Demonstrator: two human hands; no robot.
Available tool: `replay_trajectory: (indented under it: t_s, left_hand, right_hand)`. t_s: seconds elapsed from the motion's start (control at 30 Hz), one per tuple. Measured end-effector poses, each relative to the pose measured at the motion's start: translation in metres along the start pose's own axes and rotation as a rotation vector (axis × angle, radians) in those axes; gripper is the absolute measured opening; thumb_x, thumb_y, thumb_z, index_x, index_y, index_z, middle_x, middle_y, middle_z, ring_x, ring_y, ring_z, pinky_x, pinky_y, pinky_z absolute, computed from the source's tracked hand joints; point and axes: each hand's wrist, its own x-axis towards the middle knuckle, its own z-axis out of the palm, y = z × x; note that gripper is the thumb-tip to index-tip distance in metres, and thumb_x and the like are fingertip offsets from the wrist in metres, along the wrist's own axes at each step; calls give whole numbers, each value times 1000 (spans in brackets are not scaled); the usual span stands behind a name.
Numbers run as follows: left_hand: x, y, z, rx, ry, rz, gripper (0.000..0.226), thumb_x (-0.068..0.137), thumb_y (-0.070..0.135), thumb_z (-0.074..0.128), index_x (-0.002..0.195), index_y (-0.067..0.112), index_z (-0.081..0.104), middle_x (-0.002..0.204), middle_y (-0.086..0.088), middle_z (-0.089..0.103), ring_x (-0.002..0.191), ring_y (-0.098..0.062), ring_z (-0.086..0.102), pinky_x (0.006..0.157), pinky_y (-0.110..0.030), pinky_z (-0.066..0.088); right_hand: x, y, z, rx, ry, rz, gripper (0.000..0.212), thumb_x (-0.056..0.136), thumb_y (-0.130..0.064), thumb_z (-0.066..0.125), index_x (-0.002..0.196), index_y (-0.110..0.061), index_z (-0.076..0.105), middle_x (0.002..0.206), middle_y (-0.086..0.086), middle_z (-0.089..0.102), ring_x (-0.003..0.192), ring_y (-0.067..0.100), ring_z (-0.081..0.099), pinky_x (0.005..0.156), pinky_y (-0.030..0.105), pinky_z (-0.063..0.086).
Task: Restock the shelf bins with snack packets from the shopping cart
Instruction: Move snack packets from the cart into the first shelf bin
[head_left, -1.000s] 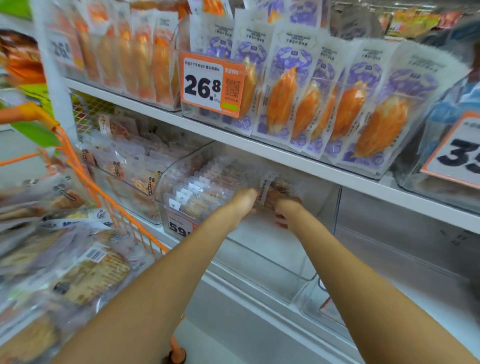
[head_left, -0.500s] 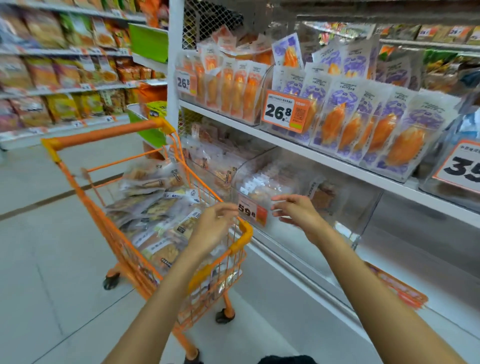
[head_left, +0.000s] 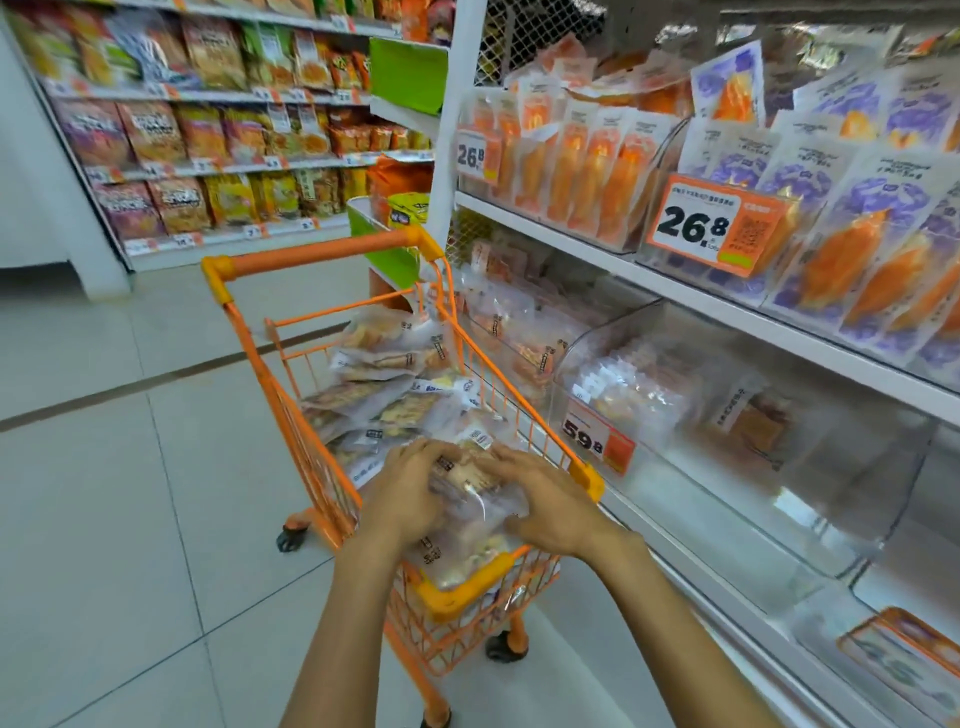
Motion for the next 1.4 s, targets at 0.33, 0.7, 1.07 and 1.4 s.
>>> replay_trajectory:
  t_s: [0.33,0.7,1.07,1.4]
  left_hand:
    - [-2,-7,-10,-286,139,-75,41,88,8,61,120,33,58,130,0,56,119,-16,51,89,-38,48]
    - [-1,14,-13,-437,-20,-92,45,96,-3,39,138,14,43,115,2,64,97,-28,62,87,-50,50]
    - [-2,7,-29,-346,117,-88,58,88,-10,44,138,20,45,132,-4,51,113,-17,51,91,-35,45]
    - [-5,6,-35,-411,5,-86,66,84,14,71,141,22,39,135,3,45,126,-13,43,88,-24,39]
  right_hand:
    - [-16,35,-5,286,174,-4,17,92,-31,61,102,-28,74,109,-16,69,105,1,61,95,38,49]
    - [-4,-2,8,-68,47,107,50,92,-19,52,140,-22,38,123,4,59,111,29,57,78,35,48]
    - [-3,-21,11,-140,-169,190,93,77,-68,58,142,-6,32,145,10,35,136,31,30,108,41,30]
    - [-6,8,-26,609,-40,55,17,100,-13,46,105,-11,62,93,0,61,86,4,58,81,21,44]
